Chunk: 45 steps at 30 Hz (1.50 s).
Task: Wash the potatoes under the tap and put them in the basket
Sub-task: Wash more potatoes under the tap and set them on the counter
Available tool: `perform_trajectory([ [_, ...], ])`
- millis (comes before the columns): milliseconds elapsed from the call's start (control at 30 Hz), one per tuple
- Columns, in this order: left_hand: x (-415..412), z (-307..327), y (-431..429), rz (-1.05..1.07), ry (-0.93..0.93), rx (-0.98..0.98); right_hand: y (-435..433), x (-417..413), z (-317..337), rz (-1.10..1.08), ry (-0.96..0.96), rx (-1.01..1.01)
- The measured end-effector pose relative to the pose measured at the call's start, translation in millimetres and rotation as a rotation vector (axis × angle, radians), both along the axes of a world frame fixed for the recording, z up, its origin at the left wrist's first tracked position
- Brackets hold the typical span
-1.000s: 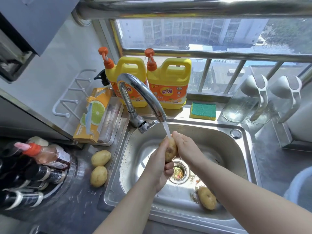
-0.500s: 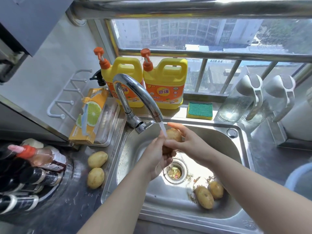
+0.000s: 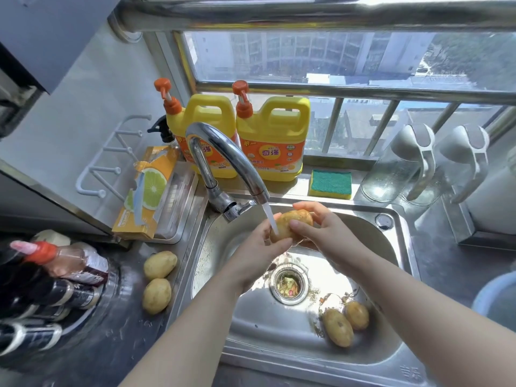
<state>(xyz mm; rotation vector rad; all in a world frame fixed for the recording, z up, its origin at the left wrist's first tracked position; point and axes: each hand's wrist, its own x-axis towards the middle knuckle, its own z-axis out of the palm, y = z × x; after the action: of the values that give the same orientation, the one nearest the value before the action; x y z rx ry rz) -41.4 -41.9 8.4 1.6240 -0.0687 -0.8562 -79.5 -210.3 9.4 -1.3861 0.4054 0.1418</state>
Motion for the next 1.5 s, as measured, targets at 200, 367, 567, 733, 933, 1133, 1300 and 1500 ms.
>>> perform_trajectory([
  [200, -13, -9, -22, 0.214, 0.065, -0.134, 9, -12, -3, 0.06, 0.108, 0.233],
  [367, -2, -7, -43, 0.617, 0.32, -0.238, 20, -20, -3, 0.026, 0.115, 0.167],
  [567, 4, -12, -46, 0.631, 0.56, -0.245, 12, -23, -5, 0.267, 0.035, -0.52],
  [733, -10, -5, -40, 0.545, 0.438, -0.45, 23, -15, -3, 0.102, -0.031, -0.257],
  [933, -24, -11, -33, 0.465, 0.137, -0.405, 33, -9, -2, 0.044, 0.105, -0.041],
  [1133, -11, -23, -36, 0.64, 0.04, -0.258, 42, -16, 1, 0.14, -0.019, -0.165],
  [1300, -2, -16, -25, 0.636, 0.217, -0.298, 41, -18, 3, 0.269, -0.035, -0.235],
  [1500, -11, -17, -21, 0.494, 0.121, -0.326, 50, -7, 11, 0.09, -0.002, -0.109],
])
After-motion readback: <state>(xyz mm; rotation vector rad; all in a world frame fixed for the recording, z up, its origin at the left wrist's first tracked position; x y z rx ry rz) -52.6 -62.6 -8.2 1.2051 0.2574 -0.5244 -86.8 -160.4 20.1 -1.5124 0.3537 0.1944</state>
